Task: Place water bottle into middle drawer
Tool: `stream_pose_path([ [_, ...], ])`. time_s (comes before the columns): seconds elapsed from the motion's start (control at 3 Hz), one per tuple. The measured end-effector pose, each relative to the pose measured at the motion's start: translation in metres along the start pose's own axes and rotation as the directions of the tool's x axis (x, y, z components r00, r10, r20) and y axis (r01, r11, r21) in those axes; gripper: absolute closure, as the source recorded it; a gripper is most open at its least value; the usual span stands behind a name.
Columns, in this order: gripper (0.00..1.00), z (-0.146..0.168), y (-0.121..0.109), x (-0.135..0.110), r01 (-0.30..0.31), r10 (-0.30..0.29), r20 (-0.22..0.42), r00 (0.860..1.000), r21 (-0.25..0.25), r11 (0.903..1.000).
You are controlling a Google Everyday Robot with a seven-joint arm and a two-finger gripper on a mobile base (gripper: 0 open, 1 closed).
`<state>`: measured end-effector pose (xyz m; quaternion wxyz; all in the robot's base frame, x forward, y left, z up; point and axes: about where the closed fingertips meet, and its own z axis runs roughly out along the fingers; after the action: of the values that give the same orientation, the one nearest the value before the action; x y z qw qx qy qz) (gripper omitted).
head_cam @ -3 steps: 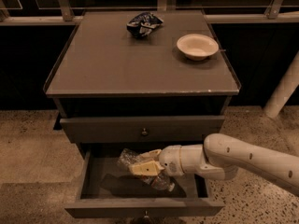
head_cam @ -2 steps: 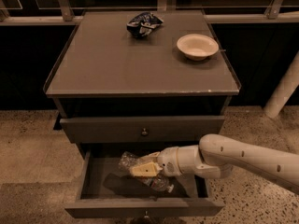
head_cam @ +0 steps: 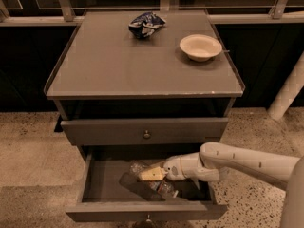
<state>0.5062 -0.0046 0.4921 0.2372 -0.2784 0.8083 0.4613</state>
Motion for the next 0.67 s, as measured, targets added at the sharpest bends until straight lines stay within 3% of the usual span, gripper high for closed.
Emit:
stream_pose_path([
  [0.67, 1.00, 0.019, -0.064, 0.028, -0.117, 0.117, 0.005, 0.993, 0.032, 0.9927],
])
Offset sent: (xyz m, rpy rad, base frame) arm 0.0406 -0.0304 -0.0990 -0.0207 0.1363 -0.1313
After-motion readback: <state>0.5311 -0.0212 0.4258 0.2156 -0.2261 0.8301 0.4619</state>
